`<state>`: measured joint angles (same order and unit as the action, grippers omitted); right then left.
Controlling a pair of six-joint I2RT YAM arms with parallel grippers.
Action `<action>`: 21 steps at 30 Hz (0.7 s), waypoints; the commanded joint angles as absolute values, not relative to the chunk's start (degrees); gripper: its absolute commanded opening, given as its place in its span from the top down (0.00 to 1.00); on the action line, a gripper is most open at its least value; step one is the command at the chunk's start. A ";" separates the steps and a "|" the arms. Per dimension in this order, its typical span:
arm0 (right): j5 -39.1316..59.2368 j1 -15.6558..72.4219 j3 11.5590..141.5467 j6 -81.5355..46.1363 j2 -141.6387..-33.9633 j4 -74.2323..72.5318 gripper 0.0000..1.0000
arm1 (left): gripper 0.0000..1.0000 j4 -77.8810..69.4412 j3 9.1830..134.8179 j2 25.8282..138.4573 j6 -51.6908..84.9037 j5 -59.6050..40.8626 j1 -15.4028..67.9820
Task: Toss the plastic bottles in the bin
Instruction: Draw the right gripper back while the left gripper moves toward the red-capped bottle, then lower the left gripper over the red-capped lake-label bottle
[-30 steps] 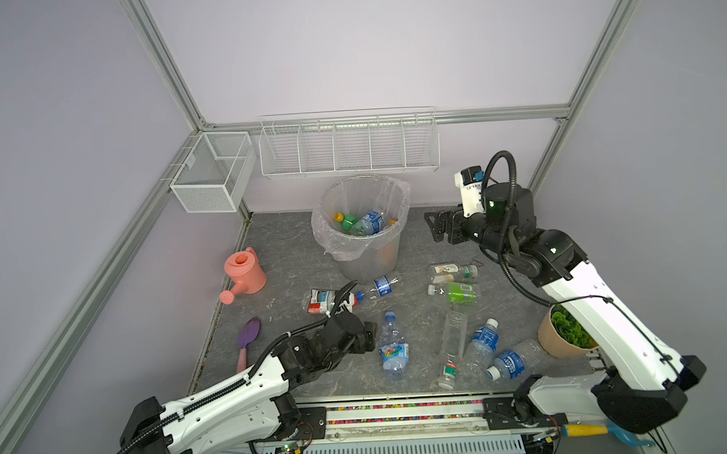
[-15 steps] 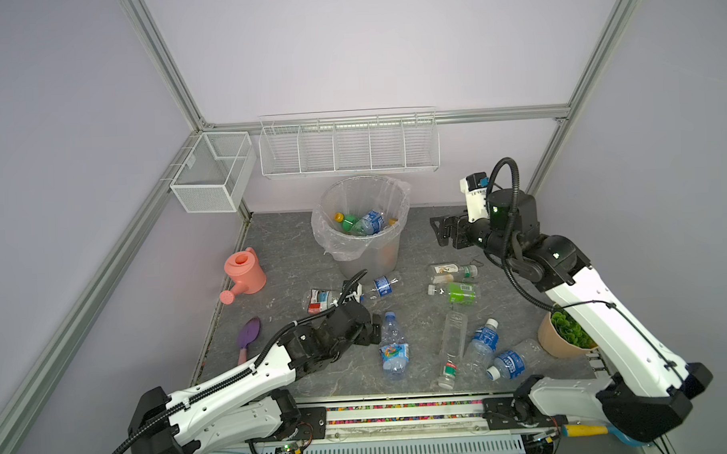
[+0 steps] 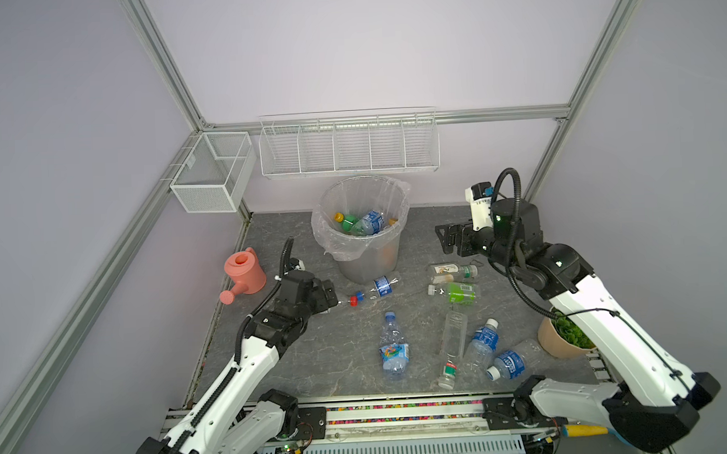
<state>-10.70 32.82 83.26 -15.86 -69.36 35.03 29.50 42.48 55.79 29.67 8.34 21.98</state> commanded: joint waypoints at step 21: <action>-11.14 31.43 74.84 -18.28 -62.94 35.38 0.02 | 0.00 27.33 56.68 89.72 27.42 -0.75 13.20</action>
<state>-10.74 31.90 76.25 -17.50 -63.77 35.27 27.22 56.51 89.14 28.14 0.14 13.50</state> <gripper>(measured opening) 0.979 0.995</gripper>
